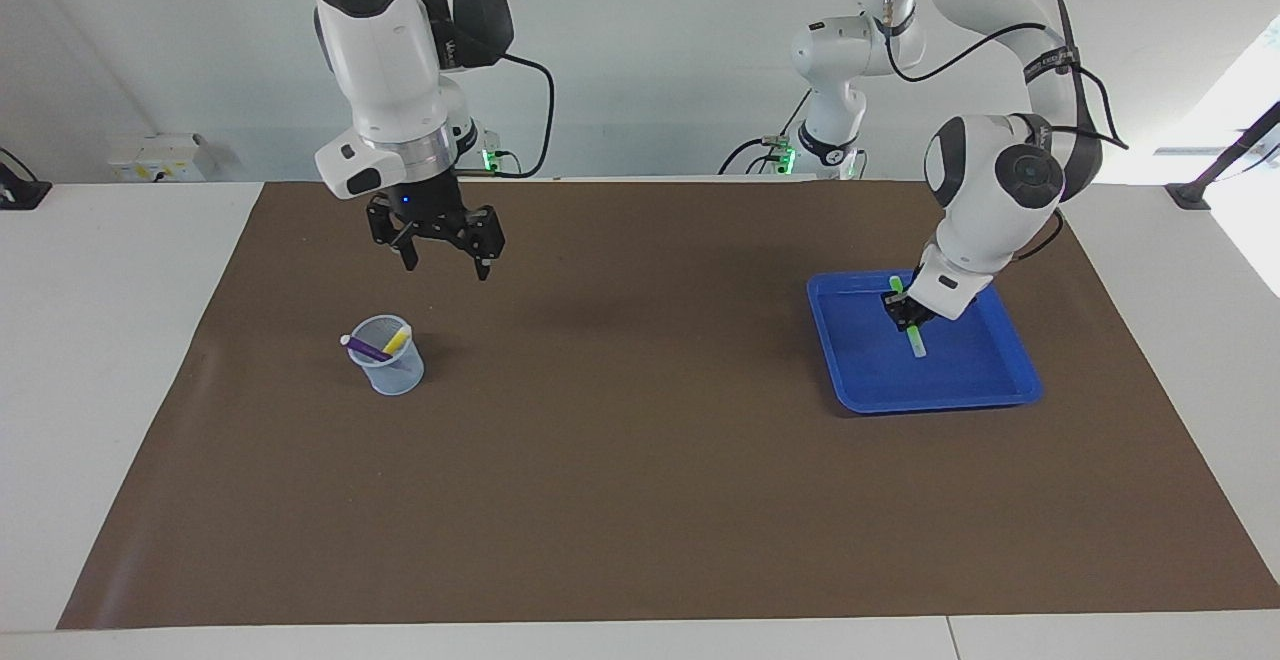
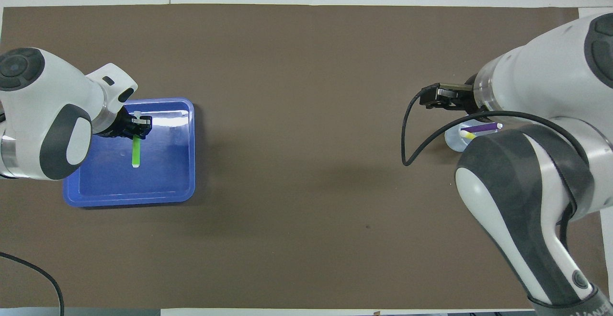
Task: Right arm passes pens to left for tray arrangement
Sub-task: 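Place the green pen in the tray while the right gripper grasps the yellow pen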
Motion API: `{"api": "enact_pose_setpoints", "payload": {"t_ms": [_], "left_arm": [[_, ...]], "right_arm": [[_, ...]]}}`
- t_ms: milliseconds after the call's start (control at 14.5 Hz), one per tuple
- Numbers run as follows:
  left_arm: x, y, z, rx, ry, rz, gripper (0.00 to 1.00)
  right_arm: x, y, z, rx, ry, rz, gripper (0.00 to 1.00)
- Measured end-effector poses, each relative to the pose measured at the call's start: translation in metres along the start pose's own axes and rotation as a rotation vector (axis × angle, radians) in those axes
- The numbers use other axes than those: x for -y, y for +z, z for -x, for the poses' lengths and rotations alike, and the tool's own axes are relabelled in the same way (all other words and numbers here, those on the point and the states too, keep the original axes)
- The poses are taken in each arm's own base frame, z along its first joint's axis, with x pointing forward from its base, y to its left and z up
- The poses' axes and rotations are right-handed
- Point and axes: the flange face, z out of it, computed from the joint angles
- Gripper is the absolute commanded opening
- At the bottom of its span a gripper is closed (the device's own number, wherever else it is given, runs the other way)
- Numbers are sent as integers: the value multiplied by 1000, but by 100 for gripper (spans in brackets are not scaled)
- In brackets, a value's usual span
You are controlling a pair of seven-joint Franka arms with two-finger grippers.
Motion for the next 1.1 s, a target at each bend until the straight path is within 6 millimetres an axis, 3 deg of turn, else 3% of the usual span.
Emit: {"api": "enact_pose_setpoints", "payload": {"t_ms": [207,345,620,965,1034,1102], "left_arm": [[-3,25,-2,-17,19,8,0],[-7,36,-5,-13,31,11,0],[-15,49,-7,-5,43,14,0],[-13,55,-4,-1,42,14,0],[-12,57,-4,0,40,14,0],[-12,58,-3,2,39,13,18]], "right_arm": [[-36,8,-7,42,-61,42,100],[-43,21,-8,58,-89,96,98],[-32,75,-2,112,-159,208,91],[-17,133,6,84,-195,295,72],[-16,139,8,83,-184,304,64],[-13,145,11,85,-174,312,56]]}}
